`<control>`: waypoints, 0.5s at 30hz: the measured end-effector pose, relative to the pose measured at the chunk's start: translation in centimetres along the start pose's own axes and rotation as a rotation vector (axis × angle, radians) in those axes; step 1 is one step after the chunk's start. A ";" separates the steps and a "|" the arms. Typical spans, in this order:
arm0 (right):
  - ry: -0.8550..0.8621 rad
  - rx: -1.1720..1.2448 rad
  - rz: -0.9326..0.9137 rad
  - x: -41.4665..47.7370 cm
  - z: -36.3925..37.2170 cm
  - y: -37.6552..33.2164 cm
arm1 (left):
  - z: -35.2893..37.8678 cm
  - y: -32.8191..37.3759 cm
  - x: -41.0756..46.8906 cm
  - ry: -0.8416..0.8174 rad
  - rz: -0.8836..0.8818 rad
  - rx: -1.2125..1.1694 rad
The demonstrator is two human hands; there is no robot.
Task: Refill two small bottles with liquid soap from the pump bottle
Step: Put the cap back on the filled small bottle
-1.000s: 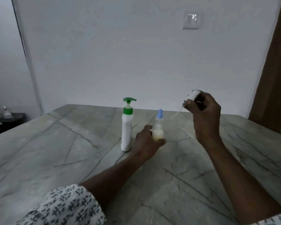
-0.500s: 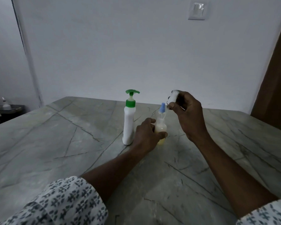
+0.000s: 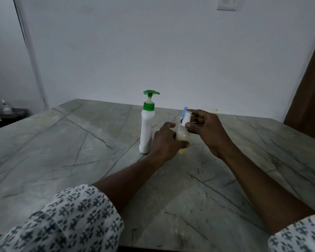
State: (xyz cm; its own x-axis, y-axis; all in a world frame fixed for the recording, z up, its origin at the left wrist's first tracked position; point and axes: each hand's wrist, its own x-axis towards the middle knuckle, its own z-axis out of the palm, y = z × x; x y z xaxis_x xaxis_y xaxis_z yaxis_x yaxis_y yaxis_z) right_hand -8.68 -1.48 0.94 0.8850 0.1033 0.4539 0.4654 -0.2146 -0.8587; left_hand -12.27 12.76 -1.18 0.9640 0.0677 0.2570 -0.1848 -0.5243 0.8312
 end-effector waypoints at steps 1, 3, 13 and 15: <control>-0.002 -0.012 -0.006 0.0 0.0 -0.1 | 0.0 0.0 0.0 -0.003 -0.002 -0.002; -0.006 -0.050 -0.013 0.1 -0.1 -0.1 | 0.0 0.1 0.0 -0.009 -0.008 -0.004; 0.026 -0.287 -0.035 0.1 0.6 0.1 | -0.1 -0.1 0.0 -0.007 0.001 -0.024; 0.029 -0.332 -0.043 -0.1 1.1 0.2 | -0.1 -0.1 0.1 -0.006 0.003 -0.022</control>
State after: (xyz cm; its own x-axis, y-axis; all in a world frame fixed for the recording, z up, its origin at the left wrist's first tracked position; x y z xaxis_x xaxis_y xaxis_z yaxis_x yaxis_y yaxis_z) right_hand -8.69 -0.42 0.45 0.8618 0.0928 0.4988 0.4701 -0.5155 -0.7164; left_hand -12.18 12.90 -1.21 0.9647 0.0612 0.2563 -0.1915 -0.5054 0.8414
